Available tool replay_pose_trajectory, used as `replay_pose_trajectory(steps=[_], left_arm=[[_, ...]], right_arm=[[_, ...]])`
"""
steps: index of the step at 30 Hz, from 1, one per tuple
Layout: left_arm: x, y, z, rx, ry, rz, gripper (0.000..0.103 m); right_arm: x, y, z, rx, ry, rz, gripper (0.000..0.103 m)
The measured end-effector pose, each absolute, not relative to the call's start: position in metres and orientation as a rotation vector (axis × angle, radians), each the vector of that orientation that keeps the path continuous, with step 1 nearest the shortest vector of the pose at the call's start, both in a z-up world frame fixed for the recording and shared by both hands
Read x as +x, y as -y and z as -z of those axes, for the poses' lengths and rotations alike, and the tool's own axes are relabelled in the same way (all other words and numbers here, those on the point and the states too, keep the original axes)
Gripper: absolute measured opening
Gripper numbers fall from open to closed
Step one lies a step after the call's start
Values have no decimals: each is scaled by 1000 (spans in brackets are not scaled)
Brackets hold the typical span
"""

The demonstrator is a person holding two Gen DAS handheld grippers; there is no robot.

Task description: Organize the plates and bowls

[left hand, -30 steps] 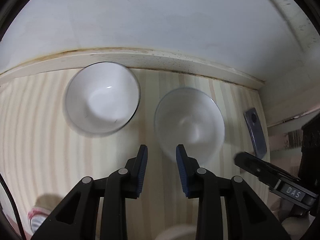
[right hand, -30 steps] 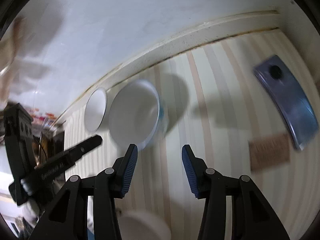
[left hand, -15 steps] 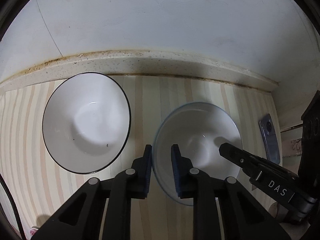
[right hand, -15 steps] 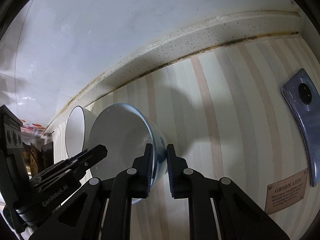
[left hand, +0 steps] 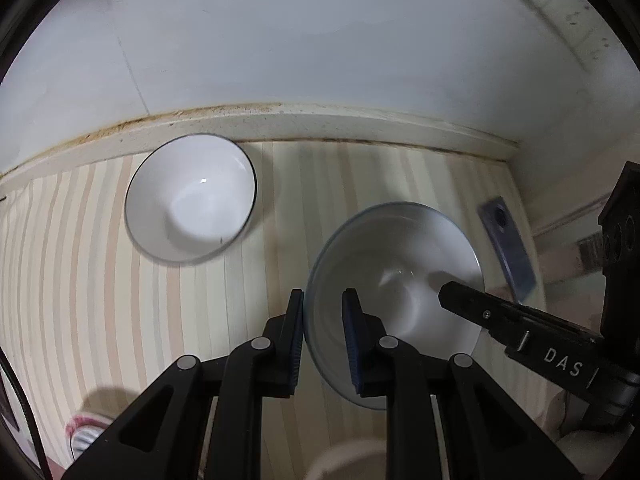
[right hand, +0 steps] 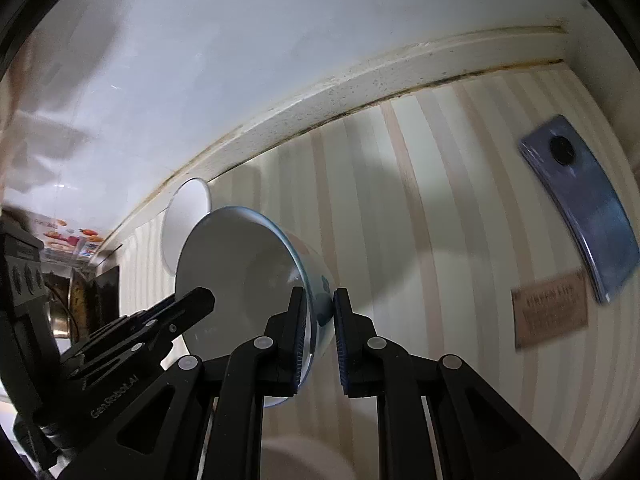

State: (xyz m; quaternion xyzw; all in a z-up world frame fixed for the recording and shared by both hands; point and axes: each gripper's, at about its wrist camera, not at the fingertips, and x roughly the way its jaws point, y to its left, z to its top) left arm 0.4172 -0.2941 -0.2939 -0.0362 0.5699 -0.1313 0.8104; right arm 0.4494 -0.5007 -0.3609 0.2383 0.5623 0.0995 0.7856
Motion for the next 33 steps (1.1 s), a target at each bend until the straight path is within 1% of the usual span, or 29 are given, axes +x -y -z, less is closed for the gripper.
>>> replay_pose_trajectory(steps=[7, 12, 17, 22, 26, 33], left_arm=[[368, 283, 268, -100, -1232, 335, 16], [333, 284, 259, -78, -1250, 375, 16], [304, 283, 269, -65, -1287, 392, 16], [286, 282, 292, -42, -1340, 377, 16], [281, 280, 308, -21, -1373, 361, 16], [282, 281, 320, 4, -1384, 341, 16]], right_arm=[[395, 504, 328, 480, -1224, -226, 15], [360, 506, 318, 477, -1248, -231, 15], [327, 505, 327, 488, -1293, -237, 15], [309, 498, 349, 486, -1345, -240, 15], [301, 492, 364, 479, -1375, -245, 15], [299, 489, 381, 490, -1402, -244, 15]])
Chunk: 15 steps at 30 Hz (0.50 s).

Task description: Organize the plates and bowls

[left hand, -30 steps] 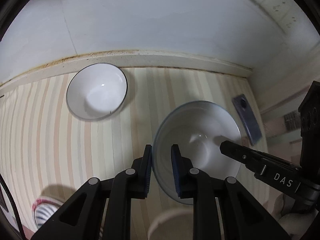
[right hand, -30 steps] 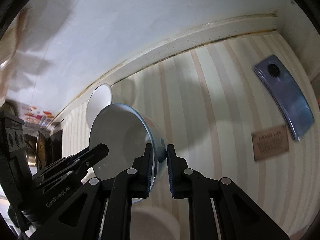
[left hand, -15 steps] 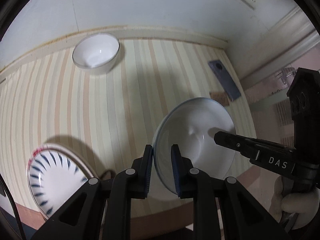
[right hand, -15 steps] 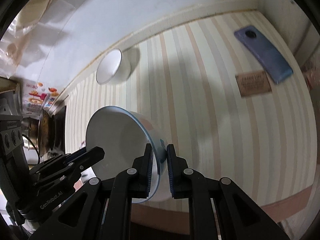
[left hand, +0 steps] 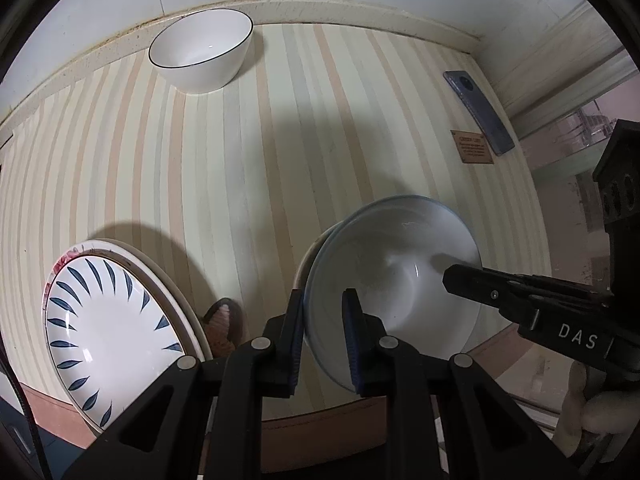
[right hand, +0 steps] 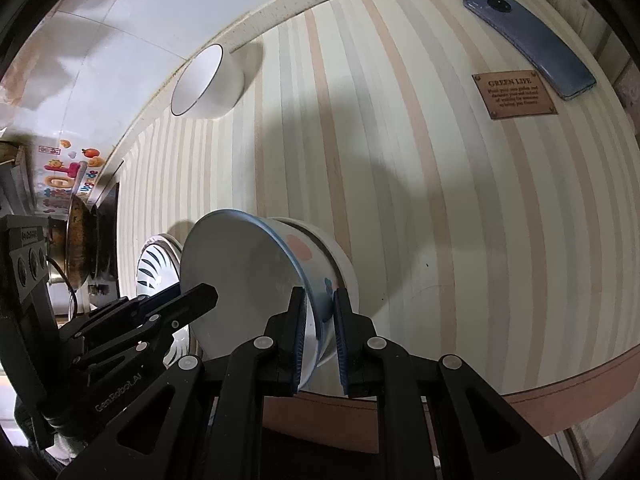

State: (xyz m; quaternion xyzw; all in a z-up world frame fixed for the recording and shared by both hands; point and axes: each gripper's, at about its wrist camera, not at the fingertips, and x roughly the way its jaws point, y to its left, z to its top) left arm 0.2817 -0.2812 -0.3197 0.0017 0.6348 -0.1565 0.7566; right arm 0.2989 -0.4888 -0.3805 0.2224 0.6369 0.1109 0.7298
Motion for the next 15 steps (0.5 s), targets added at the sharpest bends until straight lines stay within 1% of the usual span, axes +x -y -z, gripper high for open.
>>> replay_pose_trajectory(steps=[15], left_arm=[[285, 286, 335, 45, -1413, 324, 16]], right_arm=[[310, 484, 389, 467, -1442, -231, 15]])
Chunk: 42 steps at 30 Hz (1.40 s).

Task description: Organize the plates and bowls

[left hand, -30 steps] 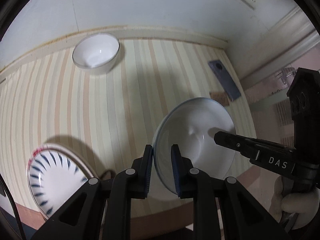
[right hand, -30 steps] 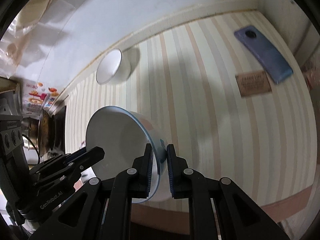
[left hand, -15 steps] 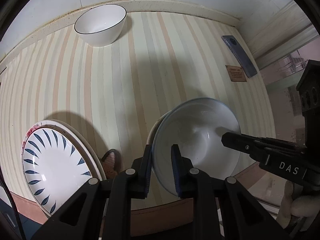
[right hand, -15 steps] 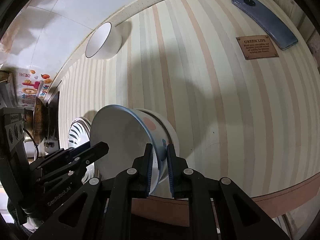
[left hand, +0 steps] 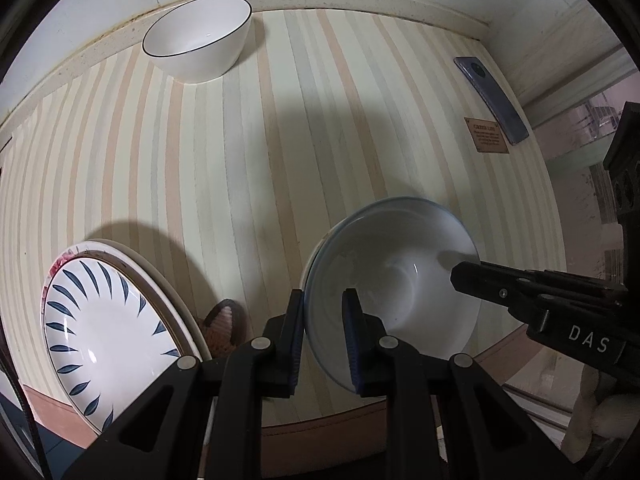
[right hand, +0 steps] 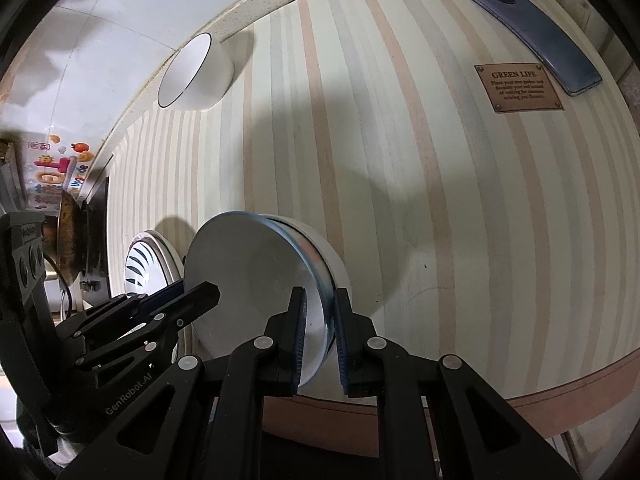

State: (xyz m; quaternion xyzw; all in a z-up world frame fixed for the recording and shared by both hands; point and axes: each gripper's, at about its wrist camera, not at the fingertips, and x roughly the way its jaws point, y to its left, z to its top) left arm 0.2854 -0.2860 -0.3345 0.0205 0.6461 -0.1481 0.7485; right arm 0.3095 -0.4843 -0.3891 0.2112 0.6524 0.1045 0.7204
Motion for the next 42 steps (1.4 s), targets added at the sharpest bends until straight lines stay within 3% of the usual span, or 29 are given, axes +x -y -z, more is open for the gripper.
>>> replay_pose_trajectory(steps=[16, 21, 23, 27, 35, 42], left_arm=[[290, 280, 336, 18, -1432, 334, 16], [290, 266, 306, -20, -1377, 333, 17], [296, 258, 289, -40, -1335, 324, 18], [328, 234, 264, -115, -1259, 262, 24], [428, 169, 284, -233, -1220, 62, 24], [493, 147, 312, -279, -1253, 5, 24]], right_arm=[[312, 490, 392, 536, -1463, -231, 19], [317, 498, 373, 578, -1438, -250, 19], [324, 501, 358, 590, -1404, -260, 25], [351, 499, 333, 609, -1343, -296, 43], [448, 462, 321, 582, -1243, -376, 43], [526, 415, 346, 522, -1256, -381, 43]])
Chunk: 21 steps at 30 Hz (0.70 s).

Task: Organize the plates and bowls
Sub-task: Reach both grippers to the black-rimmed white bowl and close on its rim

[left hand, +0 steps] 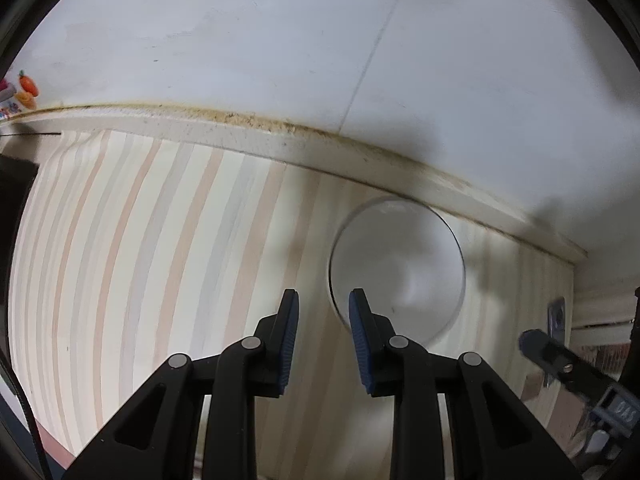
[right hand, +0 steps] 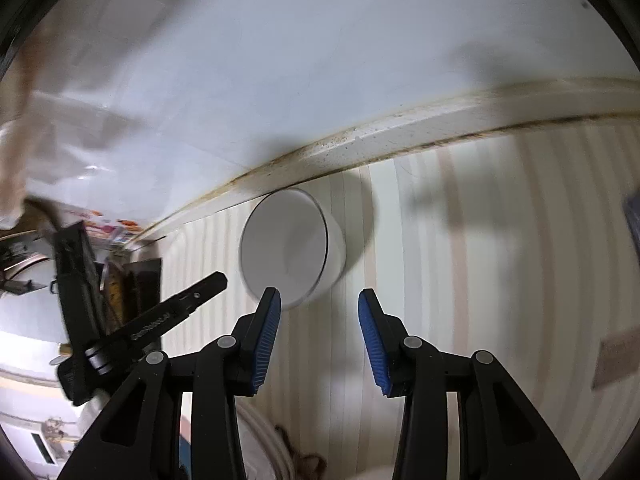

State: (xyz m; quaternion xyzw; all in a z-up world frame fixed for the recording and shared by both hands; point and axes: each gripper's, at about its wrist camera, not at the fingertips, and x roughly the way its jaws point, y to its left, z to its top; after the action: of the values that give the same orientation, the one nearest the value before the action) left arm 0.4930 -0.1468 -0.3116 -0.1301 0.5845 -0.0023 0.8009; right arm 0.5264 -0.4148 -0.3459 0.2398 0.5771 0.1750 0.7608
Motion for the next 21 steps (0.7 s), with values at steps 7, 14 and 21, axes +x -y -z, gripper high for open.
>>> replay_pose_trajectory(steps=[7, 14, 21], left_arm=[[517, 160, 336, -238, -1327, 25, 24], [522, 164, 361, -257, -1384, 57, 24], [517, 168, 361, -256, -1359, 73, 15]], right_arm=[[563, 392, 385, 510, -1328, -368, 44], [577, 387, 409, 513, -1369, -375, 43], [582, 381, 421, 515, -1368, -380, 18]])
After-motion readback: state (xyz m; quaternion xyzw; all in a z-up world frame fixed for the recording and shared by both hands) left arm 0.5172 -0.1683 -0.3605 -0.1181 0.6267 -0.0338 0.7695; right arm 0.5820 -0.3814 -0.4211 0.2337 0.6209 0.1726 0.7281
